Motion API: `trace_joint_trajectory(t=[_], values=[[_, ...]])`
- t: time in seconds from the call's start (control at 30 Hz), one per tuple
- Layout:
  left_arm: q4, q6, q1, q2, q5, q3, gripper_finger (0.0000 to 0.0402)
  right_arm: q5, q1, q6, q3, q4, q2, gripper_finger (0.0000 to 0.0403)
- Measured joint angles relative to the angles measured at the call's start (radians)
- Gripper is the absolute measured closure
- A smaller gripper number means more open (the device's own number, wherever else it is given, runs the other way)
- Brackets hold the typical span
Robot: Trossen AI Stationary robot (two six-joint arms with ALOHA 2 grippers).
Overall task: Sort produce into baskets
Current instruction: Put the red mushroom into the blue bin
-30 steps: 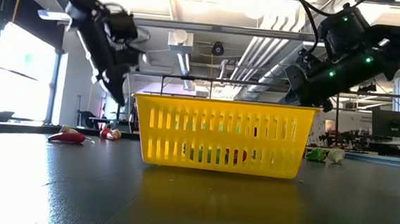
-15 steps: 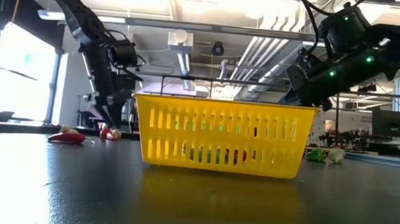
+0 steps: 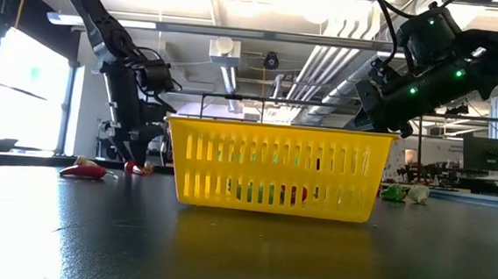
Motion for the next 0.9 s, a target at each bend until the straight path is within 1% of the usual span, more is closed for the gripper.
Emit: trace_joint_trajectory(t=[0.1, 0.33, 0.43, 0.6, 0.73, 0.83, 0.9], values=[[-0.017, 0.014, 0.000, 0.000, 0.001, 0.000, 0.0244, 0.000, 0.000, 0.000, 0.000, 0.000, 0.000, 0.0403], [-0.059, 0.041, 0.000, -0.003, 0.002, 0.000, 0.0329, 0.000, 0.000, -0.003, 0.000, 0.000, 0.000, 0.0403], [-0.075, 0.043, 0.000, -0.019, 0.002, -0.001, 0.0354, 0.000, 0.000, -0.003, 0.000, 0.000, 0.000, 0.0403], [-0.080, 0.014, -0.005, -0.100, 0.014, -0.001, 0.0360, 0.000, 0.000, -0.003, 0.000, 0.000, 0.000, 0.0403], [-0.039, -0.019, -0.032, -0.170, 0.088, -0.001, 0.0360, 0.000, 0.000, -0.003, 0.000, 0.000, 0.000, 0.0403], [0.032, -0.048, -0.067, -0.186, 0.115, 0.002, 0.0360, 0.000, -0.001, -0.003, 0.000, 0.000, 0.000, 0.0403], [0.054, -0.053, -0.092, -0.169, 0.122, 0.027, 0.0361, 0.000, 0.000, -0.003, 0.000, 0.000, 0.000, 0.0403]])
